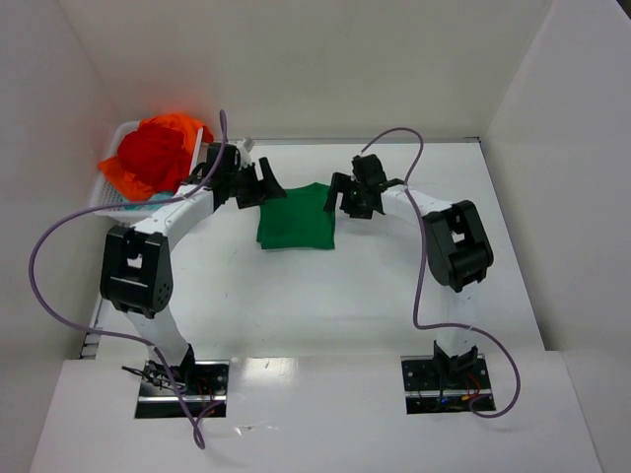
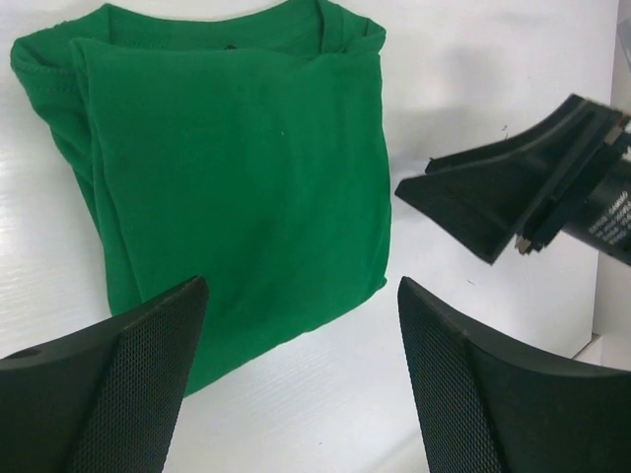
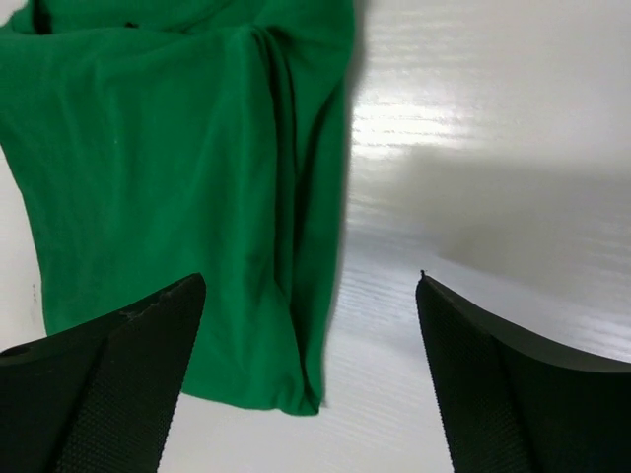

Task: Fold and stack the t-shirts
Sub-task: Smooth out wrinkles on the folded tshirt, then put the neatly folded tshirt into the corner of the board with the right arm

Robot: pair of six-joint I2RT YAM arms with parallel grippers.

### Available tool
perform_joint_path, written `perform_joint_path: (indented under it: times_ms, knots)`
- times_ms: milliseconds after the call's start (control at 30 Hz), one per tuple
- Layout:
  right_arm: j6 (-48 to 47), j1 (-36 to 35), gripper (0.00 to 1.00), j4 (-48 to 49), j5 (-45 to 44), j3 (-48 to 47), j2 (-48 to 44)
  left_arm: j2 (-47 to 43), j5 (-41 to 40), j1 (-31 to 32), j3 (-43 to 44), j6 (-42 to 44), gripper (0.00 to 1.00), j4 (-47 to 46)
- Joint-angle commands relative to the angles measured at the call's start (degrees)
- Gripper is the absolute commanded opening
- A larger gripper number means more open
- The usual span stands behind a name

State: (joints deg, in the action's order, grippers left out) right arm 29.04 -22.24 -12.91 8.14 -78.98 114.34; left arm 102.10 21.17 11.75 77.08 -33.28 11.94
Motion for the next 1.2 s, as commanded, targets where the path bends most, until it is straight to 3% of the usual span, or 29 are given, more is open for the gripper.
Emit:
perform_joint_path:
  times_ms: [0, 367, 533, 833, 1067, 1167]
  knots:
    - [-1.4, -0.4, 0.9, 1.5, 1.2, -4.5, 2.1, -4.9, -1.0, -0.1, -1.6, 0.0, 0.86, -1.2]
    - [-1.4, -2.6, 0.85, -3.6, -5.1, -10.0, 6.9, -8.0, -2.3, -1.3, -4.9, 0.5, 0.86, 0.6]
    - [-1.4, -3.2, 0.82, -3.6, -3.5, -10.5, 7.9, -9.1, -1.0, -3.0, -6.2, 0.5, 0.86, 1.2]
    - [0.5, -4.3, 0.69, -3.0, -2.0, -11.5, 11.1, -11.4, 0.8, -4.1, -7.5, 1.0, 0.86, 1.8]
    - [1.6, -4.8, 0.53, -1.9, -0.9, -11.5, 12.8, -12.6, 1.4, -4.6, -9.1, 1.0, 0.86, 1.8]
    - [2.8, -4.8, 0.42, -1.9, -1.6, -10.9, 12.8, -13.2, 1.9, -4.6, -9.6, 1.0, 0.86, 2.3]
